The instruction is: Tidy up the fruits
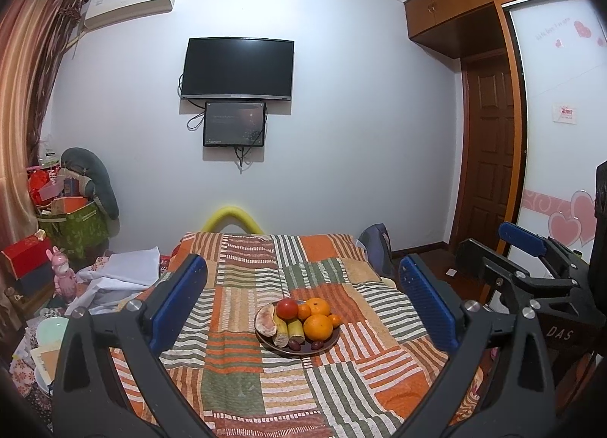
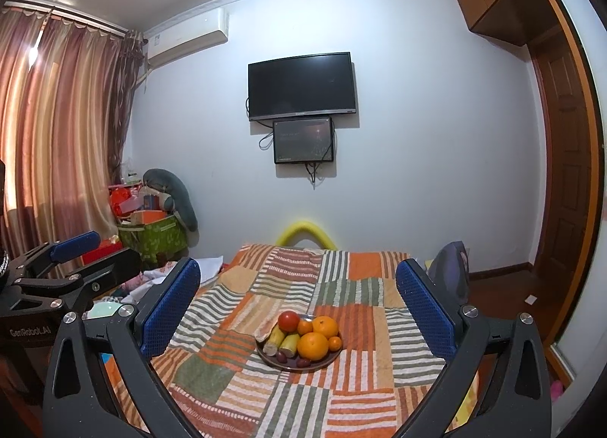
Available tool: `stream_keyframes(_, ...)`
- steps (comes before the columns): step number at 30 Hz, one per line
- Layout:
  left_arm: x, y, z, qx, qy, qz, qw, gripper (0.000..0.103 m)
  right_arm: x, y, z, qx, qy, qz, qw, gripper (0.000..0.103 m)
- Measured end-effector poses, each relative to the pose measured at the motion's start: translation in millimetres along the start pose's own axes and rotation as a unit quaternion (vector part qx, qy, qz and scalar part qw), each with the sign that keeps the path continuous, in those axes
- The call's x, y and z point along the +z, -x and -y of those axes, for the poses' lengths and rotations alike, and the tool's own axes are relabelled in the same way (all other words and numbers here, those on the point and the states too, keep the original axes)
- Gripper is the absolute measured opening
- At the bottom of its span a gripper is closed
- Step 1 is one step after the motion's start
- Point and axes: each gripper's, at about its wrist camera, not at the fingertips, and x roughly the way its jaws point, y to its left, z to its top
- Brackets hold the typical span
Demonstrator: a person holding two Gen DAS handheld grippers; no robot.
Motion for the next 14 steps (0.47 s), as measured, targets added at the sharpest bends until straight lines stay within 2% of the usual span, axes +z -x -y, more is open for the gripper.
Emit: stream_keyframes(14,-2.6,-1.4,-1.1,-0.007,-0.001,-0.003,1.0000,0.103,0.6,-2.1,0.7,0.000,-0.004,-0.002,1.000,0.103)
